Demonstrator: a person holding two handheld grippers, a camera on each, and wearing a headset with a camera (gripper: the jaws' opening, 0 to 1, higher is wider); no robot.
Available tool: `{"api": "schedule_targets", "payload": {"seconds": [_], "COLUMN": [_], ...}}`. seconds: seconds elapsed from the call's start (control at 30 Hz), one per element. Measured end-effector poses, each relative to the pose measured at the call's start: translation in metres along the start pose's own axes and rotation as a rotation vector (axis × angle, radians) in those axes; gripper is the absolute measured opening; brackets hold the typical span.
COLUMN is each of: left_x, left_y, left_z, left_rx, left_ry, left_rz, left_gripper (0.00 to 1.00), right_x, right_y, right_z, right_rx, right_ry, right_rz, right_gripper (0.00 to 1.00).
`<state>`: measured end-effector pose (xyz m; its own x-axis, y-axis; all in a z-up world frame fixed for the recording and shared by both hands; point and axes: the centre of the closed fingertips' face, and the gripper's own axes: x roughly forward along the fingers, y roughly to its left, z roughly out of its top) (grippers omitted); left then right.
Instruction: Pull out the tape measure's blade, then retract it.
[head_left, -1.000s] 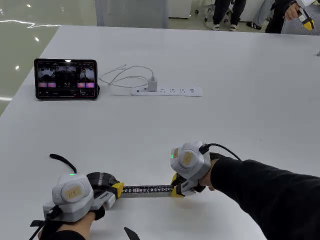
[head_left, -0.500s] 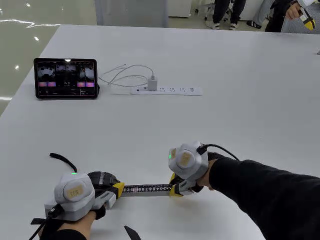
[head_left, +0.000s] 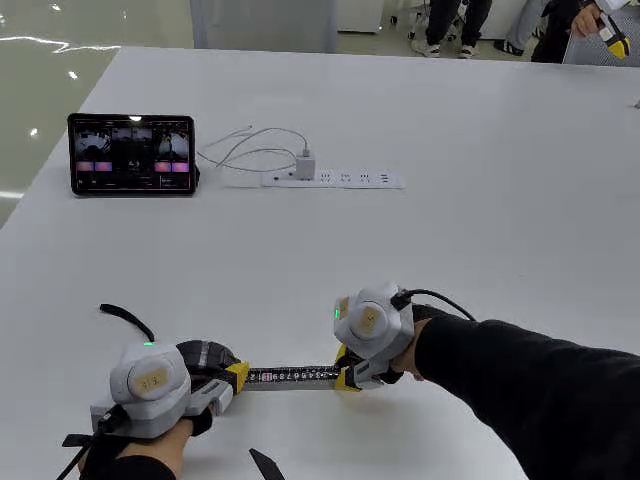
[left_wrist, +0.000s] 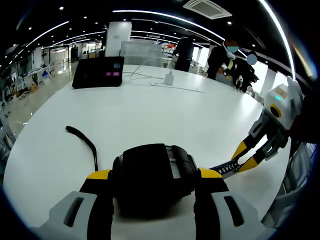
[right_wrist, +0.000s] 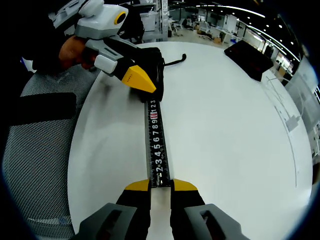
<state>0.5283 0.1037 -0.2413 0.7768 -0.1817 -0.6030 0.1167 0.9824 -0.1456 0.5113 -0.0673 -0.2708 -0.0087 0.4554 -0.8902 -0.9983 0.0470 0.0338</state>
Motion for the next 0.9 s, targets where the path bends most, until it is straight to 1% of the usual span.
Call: {"api": "schedule_targets", "payload": {"seconds": [0.37,0.5,0.77,0.83,0.9], "left_x": [-0.0006,-0.0006,-0.0002,-0.0001,-0.0001], "left_y": [0.0002,0.0001,0.0003,0.0002,0.0001], "left_z": [0.0002,0.0,-0.0002,-0.0004,-0.0005], "left_rx": [-0.01,-0.008,-0.011,-0.012,-0.012], "left_ry": [-0.002,-0.001,0.0,0.0,0.002], "left_rz": [-0.005,-0.009,-0.009,-0.009,-0.01], "left_gripper": [0.6,0.6,0.6,0.61,0.61], "right_x": [0.0024,0.0035,0.0047,0.0048,0.0052], "right_y": [0.0004,0.0016,0.0025,0.0023,0.0023], "right_z": [0.0041,0.0061,0.0093,0.0099,0.01], "right_rx": [0.015,0.007,-0.001,0.016,0.009], "right_ry": [-0.006,-0.007,-0.014,-0.014,-0.014], "right_rz": [-0.001,-0.003,0.006,0.01,0.011], "right_gripper": [0.1,0.1,0.09,0.09,0.09]}}
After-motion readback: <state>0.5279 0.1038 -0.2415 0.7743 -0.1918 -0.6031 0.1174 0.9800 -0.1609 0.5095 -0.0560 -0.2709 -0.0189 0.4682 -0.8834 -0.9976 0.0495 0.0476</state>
